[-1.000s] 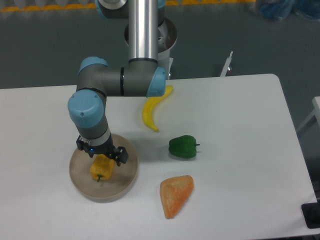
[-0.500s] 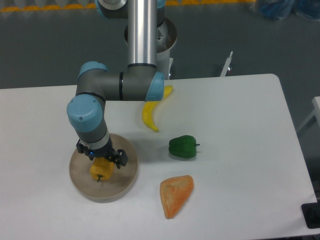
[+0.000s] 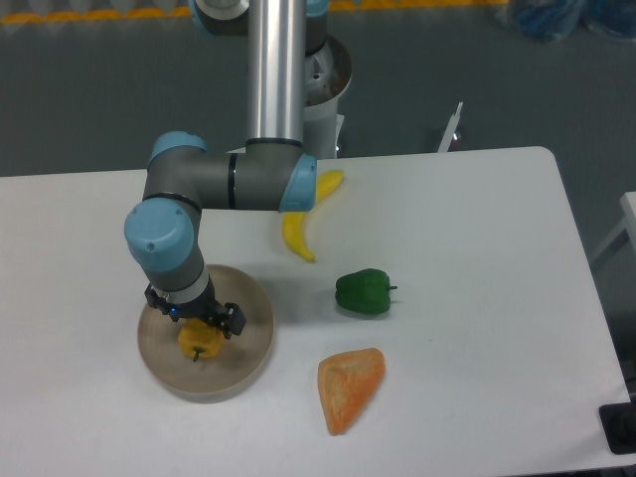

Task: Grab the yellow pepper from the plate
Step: 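Close the gripper on the yellow pepper, then lift the yellow pepper off the plate and carry it away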

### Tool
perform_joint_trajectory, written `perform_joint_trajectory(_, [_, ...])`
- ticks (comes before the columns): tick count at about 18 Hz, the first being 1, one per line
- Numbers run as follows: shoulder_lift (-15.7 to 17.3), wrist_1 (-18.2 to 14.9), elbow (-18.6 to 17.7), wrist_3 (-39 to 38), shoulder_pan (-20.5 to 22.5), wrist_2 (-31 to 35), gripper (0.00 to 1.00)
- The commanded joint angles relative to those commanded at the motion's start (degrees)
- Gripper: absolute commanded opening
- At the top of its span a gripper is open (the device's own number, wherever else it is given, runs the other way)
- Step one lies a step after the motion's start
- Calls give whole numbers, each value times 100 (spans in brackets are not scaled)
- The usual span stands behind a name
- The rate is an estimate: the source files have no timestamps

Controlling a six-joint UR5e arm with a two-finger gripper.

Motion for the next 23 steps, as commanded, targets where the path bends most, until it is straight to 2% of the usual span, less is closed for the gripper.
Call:
perform_joint_trajectory(1, [-9,0,9,0,0,-9,30])
perform_joint_trajectory(2, [-9,-9,18,0,0,-17,14])
perform_joint_trajectory(3, [-9,-9,35,9,0,-18,6])
perform_joint_trajectory(4, [8,-17,61,9,9,-52,3])
perform_joint_trajectory(6, [96,-53,114,9,35,-79,0])
perform_joint_trajectory(9, [351,-105,158,9,149,-79,0])
perform_joint_trajectory(12, [570,-149,228,70,552,-70,0])
perform_joint_trajectory(16, [904,-289,334,1492,1439,-53,0])
perform_joint_trajectory(20, [914,-1255,719,3292,2221,-88,0])
perform_joint_trajectory(23, [791,-1310,1054,3576,2749,-280,0])
